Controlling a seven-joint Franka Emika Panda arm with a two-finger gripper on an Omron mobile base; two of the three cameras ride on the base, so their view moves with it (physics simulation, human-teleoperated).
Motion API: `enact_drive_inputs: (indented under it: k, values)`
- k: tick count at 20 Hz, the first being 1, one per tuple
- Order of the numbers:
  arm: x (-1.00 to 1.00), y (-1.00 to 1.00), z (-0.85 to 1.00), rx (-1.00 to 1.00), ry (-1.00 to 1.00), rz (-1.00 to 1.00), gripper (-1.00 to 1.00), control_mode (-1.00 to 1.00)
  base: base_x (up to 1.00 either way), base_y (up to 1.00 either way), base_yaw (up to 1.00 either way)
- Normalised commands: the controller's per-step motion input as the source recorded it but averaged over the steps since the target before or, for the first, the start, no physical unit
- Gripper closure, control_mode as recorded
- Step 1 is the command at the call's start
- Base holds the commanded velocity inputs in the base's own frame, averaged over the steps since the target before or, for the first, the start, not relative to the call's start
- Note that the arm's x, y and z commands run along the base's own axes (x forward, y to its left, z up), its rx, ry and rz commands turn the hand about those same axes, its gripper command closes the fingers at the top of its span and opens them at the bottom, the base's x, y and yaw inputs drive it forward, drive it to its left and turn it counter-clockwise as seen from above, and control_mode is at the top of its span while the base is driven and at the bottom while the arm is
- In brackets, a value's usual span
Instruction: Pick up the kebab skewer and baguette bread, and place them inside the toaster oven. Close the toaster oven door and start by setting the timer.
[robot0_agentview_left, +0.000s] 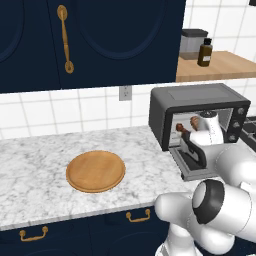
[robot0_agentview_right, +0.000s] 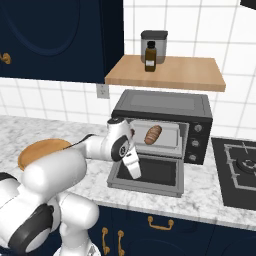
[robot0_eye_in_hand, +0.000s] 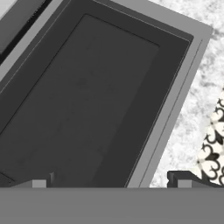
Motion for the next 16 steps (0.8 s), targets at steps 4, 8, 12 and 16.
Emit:
enact_drive_inputs:
  k: [4, 8, 12, 16]
  values:
    - [0.27, 0.08, 0.0, 0.0, 0.0, 0.0, -1.0, -1.0, 0.0, 0.0, 0.0]
    - [0.33, 0.0, 0.0, 0.0, 0.0, 0.0, -1.0, -1.0, 0.0, 0.0, 0.0]
    - [0.25, -0.03, 0.0, 0.0, 0.0, 0.0, -1.0, -1.0, 0.0, 0.0, 0.0]
    - [0.18, -0.17, 0.0, 0.0, 0.0, 0.0, -1.0, -1.0, 0.0, 0.0, 0.0]
